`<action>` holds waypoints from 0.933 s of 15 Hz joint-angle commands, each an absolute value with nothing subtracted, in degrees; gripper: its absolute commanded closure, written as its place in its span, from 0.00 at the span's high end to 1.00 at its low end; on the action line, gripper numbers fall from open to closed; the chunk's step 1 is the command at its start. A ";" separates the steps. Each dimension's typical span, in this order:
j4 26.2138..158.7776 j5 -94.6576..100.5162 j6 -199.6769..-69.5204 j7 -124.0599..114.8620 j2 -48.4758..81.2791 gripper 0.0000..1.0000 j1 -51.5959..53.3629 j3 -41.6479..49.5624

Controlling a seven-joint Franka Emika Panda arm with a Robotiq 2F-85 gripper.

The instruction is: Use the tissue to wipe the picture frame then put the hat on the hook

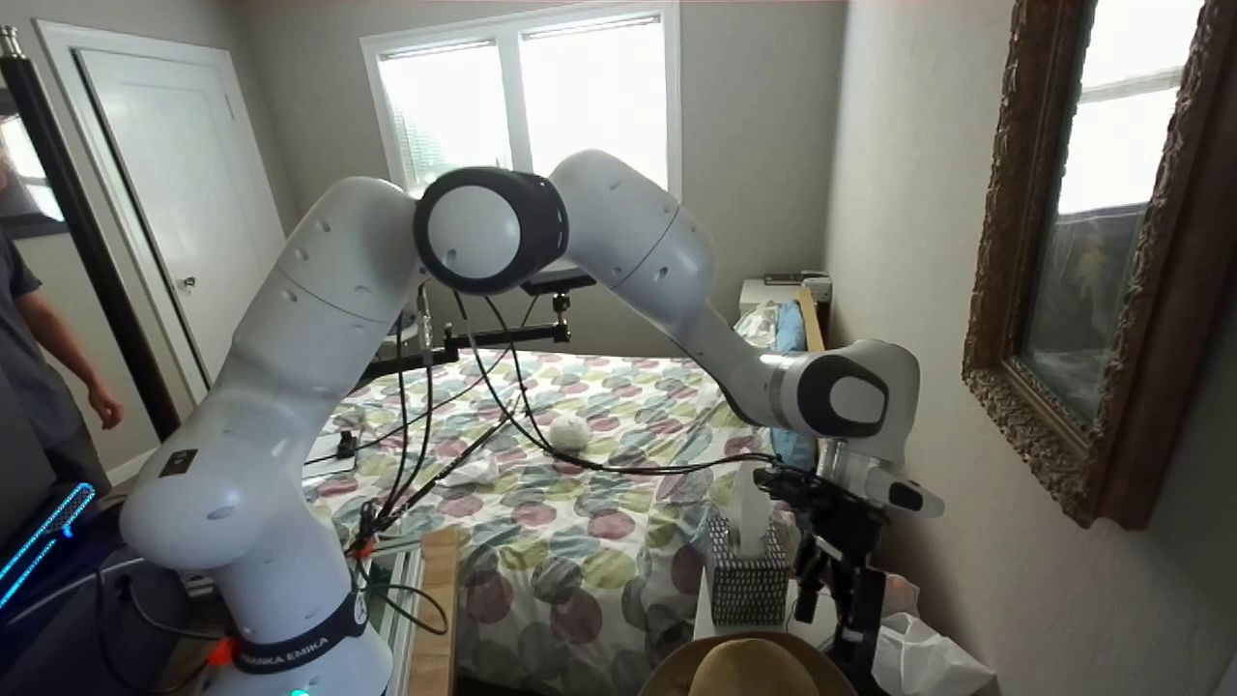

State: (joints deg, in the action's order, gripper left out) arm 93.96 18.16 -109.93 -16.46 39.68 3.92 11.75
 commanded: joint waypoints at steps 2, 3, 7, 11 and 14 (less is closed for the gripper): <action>100.72 20.16 -107.73 -17.45 35.34 1.00 4.29 11.15; 96.60 18.87 -108.20 -16.86 38.57 1.00 3.20 10.58; 98.65 19.10 -107.94 -16.95 37.15 1.00 3.24 10.49; 97.41 18.75 -107.11 -15.74 40.15 1.00 3.17 9.44; 97.27 18.19 -106.99 -15.07 41.72 1.00 3.06 8.61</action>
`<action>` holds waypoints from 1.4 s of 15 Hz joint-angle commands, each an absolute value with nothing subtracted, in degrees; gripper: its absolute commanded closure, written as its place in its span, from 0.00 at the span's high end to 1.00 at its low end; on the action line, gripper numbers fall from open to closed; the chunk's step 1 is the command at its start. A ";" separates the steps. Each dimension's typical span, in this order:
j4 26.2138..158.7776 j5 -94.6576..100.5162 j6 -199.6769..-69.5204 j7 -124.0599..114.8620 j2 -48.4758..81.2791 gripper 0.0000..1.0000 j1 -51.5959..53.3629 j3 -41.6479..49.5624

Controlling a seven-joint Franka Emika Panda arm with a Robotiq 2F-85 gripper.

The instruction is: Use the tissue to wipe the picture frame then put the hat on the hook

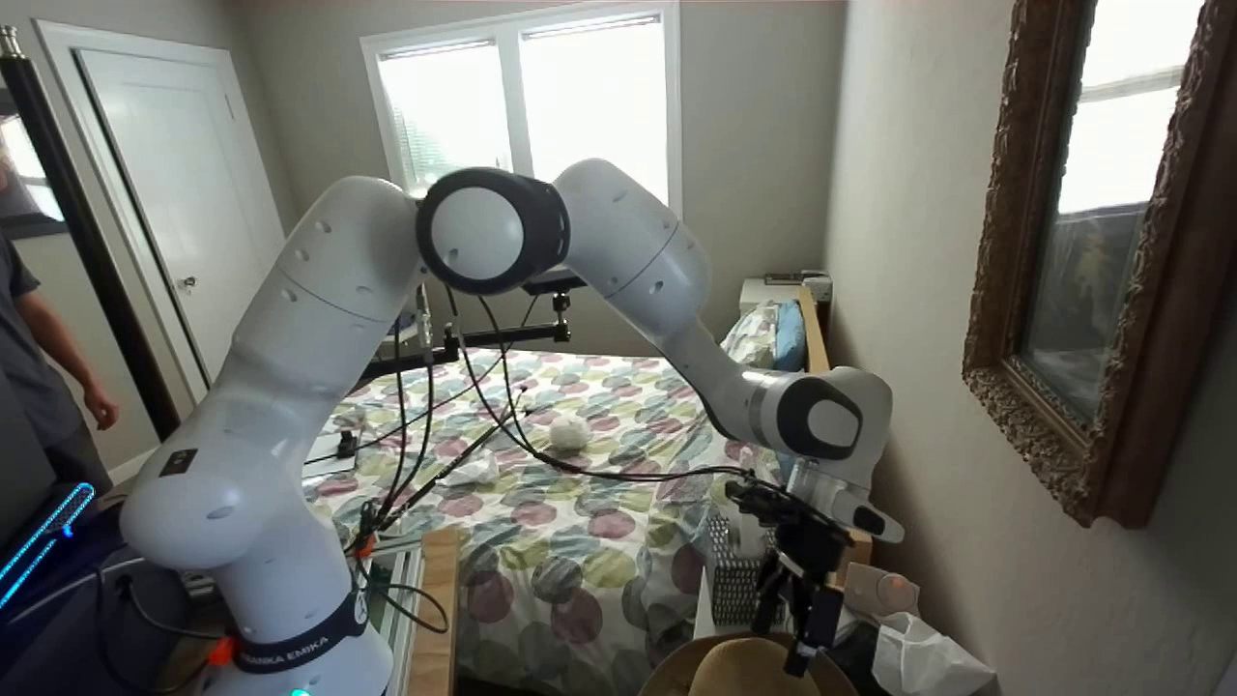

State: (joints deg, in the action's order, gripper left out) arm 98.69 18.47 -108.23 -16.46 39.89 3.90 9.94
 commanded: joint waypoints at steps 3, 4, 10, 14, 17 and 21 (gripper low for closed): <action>97.73 17.66 -107.60 -14.50 42.18 1.00 2.85 8.03; 98.07 17.53 -108.11 -14.37 41.79 1.00 2.81 7.86; 98.49 15.65 -109.28 -9.63 40.72 1.00 1.99 5.29; 96.59 14.97 -108.16 -7.30 42.78 1.00 1.46 4.76; 94.36 14.32 -106.37 -6.22 45.66 1.00 0.66 4.91; 92.13 13.55 -104.54 -3.91 48.91 1.00 0.12 4.36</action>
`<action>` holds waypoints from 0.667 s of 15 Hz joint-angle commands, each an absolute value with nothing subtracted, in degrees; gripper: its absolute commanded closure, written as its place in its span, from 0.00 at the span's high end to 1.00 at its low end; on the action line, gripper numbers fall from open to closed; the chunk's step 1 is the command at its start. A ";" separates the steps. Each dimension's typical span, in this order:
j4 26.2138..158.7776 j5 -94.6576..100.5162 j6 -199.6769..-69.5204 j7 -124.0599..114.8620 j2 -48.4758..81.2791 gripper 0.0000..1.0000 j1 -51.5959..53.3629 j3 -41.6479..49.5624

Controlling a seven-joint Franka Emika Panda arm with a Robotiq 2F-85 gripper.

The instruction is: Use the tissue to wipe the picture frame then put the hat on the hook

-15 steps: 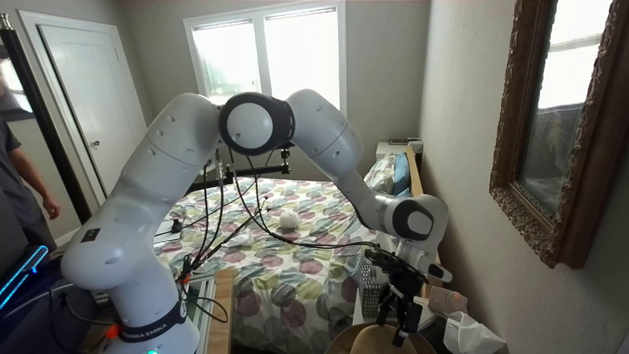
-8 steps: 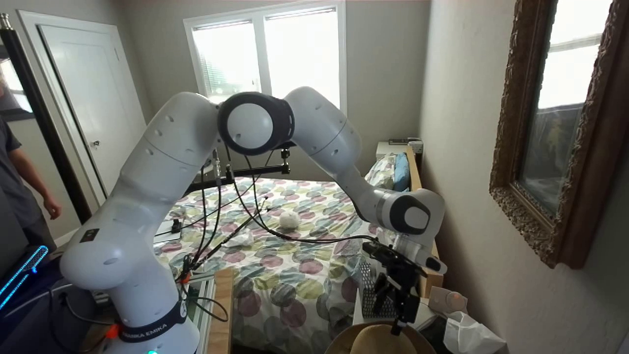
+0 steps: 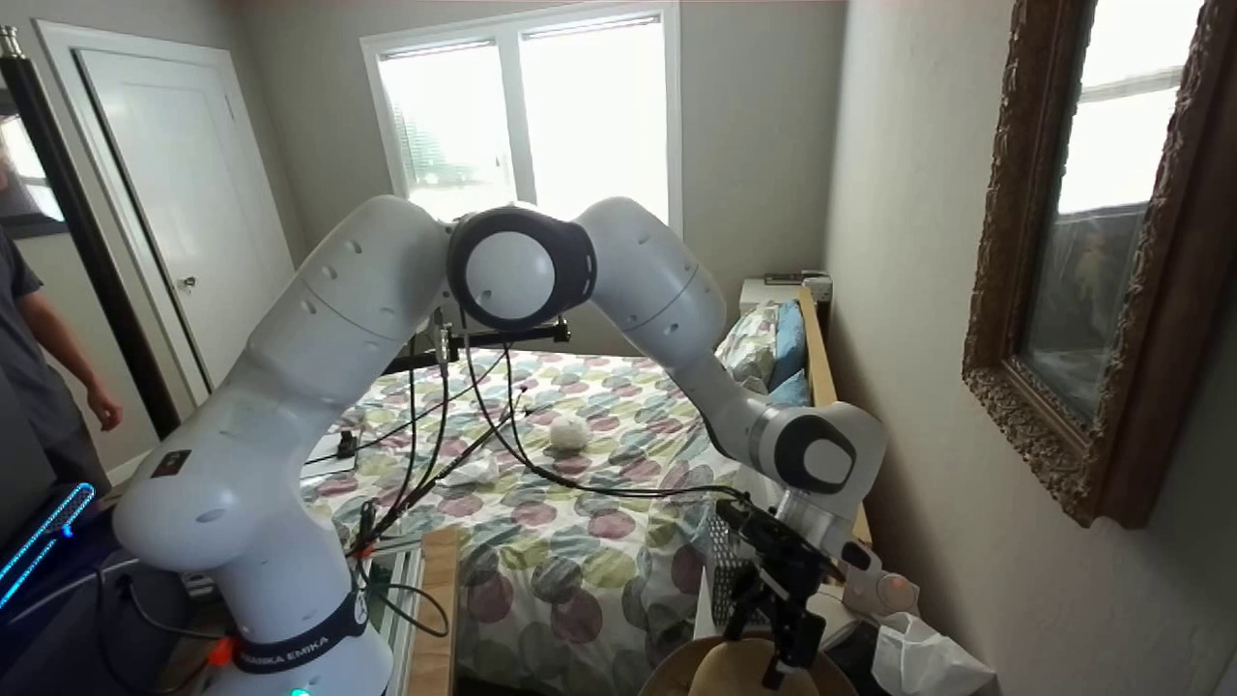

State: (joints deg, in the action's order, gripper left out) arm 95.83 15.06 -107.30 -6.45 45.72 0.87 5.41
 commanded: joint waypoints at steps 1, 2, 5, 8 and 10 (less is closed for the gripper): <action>92.13 13.57 -104.43 -3.56 49.09 1.00 0.24 4.25; 92.26 13.66 -104.48 -3.48 49.08 1.00 0.42 4.20; 92.78 13.70 -104.02 -2.48 48.69 1.00 0.64 3.55; 91.89 13.57 -103.18 -2.48 49.49 0.96 0.75 3.28; 90.61 13.42 -102.18 -2.41 50.70 0.71 0.58 3.23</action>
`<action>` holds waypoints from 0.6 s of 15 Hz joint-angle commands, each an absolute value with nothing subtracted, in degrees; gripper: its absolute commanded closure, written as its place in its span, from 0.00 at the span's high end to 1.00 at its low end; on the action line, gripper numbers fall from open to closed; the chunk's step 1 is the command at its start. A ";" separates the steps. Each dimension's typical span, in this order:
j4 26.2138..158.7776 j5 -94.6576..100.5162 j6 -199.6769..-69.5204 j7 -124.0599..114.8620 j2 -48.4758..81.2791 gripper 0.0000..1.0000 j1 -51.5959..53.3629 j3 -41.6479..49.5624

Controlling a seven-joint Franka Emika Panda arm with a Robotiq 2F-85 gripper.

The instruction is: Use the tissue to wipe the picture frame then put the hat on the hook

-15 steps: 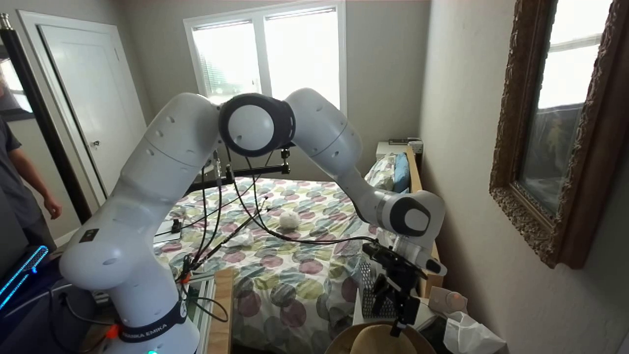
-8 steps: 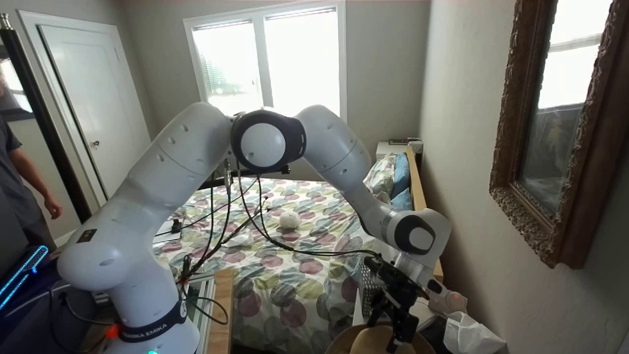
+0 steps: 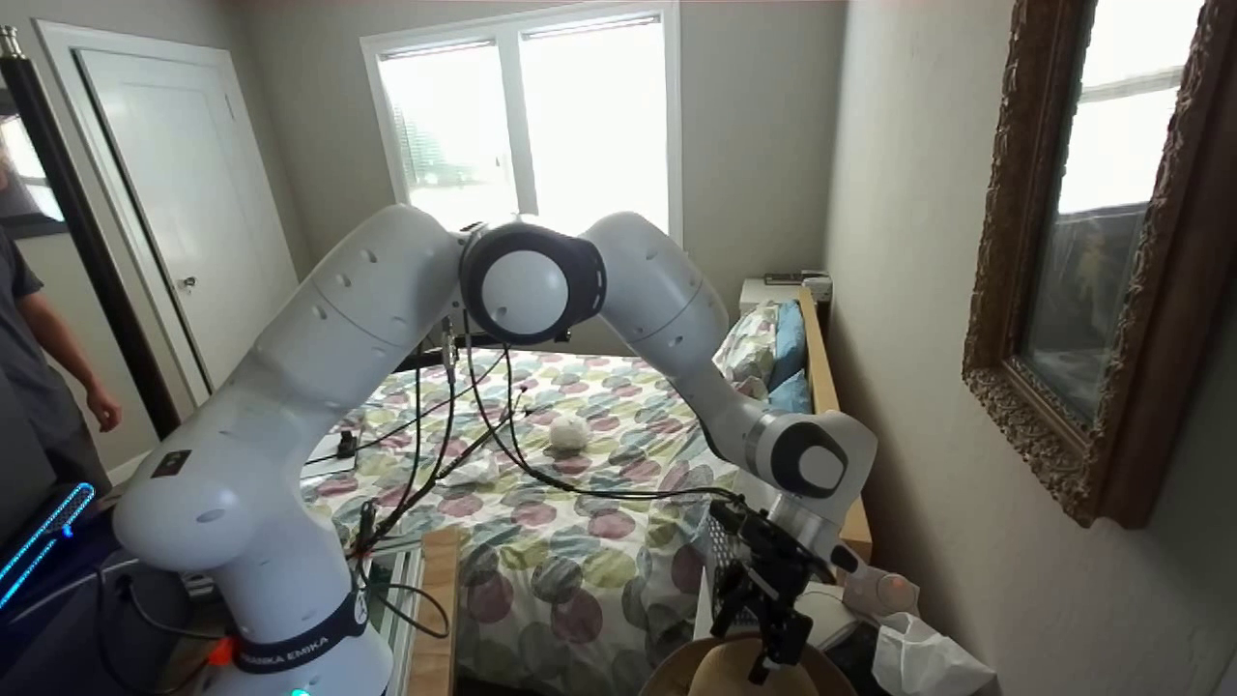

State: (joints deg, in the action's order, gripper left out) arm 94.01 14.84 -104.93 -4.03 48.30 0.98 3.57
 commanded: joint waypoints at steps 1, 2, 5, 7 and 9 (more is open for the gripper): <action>90.35 13.51 -102.07 -2.46 50.95 0.66 0.60 3.26; 90.00 13.60 -101.94 -2.43 51.26 0.59 0.58 3.31; 88.97 13.64 -101.49 -2.47 52.19 0.38 0.56 3.35; 88.78 13.84 -101.54 -2.69 52.21 0.23 0.67 3.47; 89.33 14.16 -101.83 -2.98 51.53 0.09 0.84 3.66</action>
State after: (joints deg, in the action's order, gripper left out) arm 90.94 14.83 -103.25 -3.97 50.96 0.91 3.54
